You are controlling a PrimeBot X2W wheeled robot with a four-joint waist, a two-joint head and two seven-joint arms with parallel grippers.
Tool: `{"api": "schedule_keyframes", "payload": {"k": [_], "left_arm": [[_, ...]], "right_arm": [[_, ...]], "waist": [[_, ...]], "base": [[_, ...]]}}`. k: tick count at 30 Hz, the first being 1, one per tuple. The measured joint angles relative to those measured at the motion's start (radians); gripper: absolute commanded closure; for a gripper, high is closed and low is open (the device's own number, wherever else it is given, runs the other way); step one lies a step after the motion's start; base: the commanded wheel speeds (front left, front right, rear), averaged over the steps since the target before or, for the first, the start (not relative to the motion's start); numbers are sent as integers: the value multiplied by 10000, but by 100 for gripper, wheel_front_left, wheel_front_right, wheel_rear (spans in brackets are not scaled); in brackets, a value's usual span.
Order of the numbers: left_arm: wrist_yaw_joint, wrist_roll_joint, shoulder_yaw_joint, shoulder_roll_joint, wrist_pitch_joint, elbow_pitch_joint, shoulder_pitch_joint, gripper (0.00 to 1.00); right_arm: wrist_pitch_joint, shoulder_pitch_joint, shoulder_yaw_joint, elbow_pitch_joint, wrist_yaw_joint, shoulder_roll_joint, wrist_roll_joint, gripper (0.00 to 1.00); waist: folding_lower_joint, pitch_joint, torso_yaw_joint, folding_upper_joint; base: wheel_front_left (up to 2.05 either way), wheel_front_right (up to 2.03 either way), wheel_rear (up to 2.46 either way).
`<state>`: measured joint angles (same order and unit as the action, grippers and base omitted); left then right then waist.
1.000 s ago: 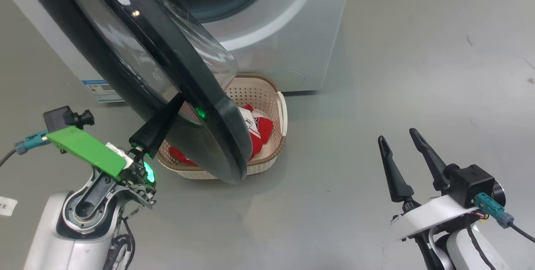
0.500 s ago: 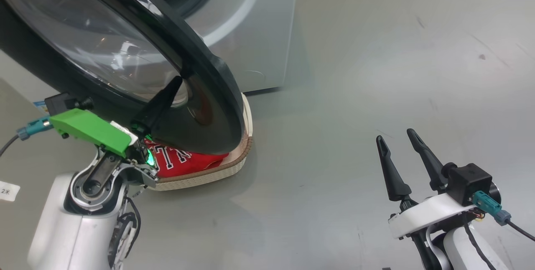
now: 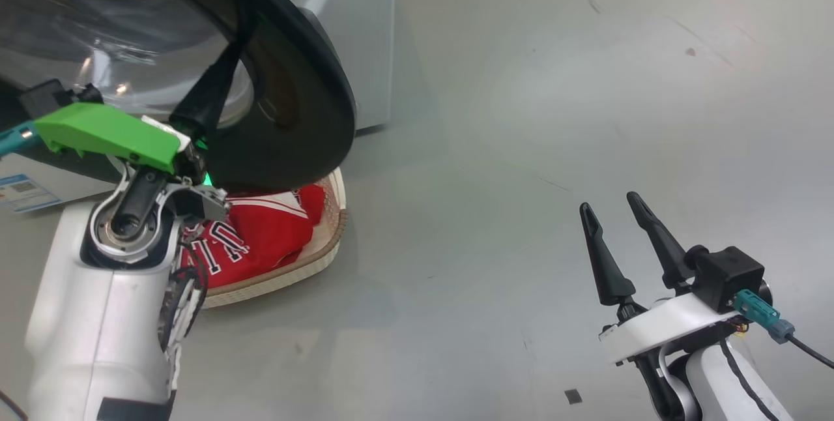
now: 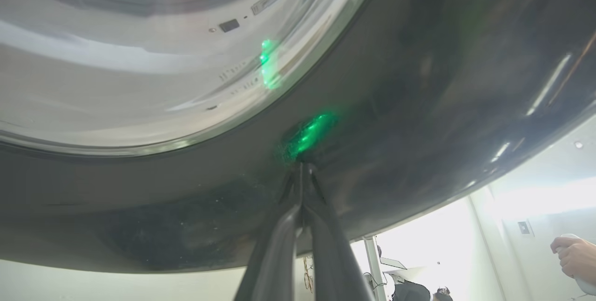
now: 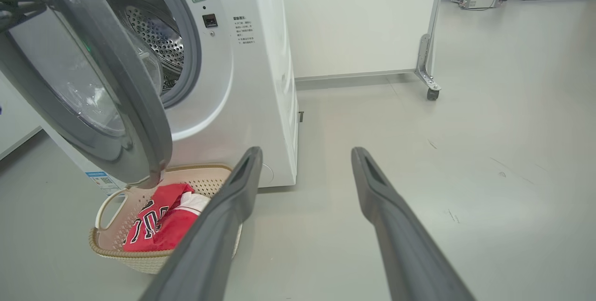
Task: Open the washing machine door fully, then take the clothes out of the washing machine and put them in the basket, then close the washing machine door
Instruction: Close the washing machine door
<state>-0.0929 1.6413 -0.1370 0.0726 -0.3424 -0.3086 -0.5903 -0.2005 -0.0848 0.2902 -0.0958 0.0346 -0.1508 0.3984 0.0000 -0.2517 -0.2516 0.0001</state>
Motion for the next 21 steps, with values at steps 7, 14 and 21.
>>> {"api": "schedule_keyframes", "payload": {"k": [7, 14, 21], "left_arm": [[10, -178, 219, -6, 502, -639, -727, 100], [98, -593, 357, -21, 988, -1279, -1411, 100], [86, -671, 380, -96, 1298, -1833, -2215, 100]], "right_arm": [[-81, -182, 29, -161, 86, 144, 136, 0], [-165, -345, -6, -276, 171, 173, 236, 0], [-242, -467, -151, -382, 173, 171, 297, 0]], "waist": [[0, -276, -560, 0], [0, -529, -1041, 0], [-1, -809, -1311, 0]], "base": [[0, 0, 0], [0, 0, 0], [0, 0, 0]]}}
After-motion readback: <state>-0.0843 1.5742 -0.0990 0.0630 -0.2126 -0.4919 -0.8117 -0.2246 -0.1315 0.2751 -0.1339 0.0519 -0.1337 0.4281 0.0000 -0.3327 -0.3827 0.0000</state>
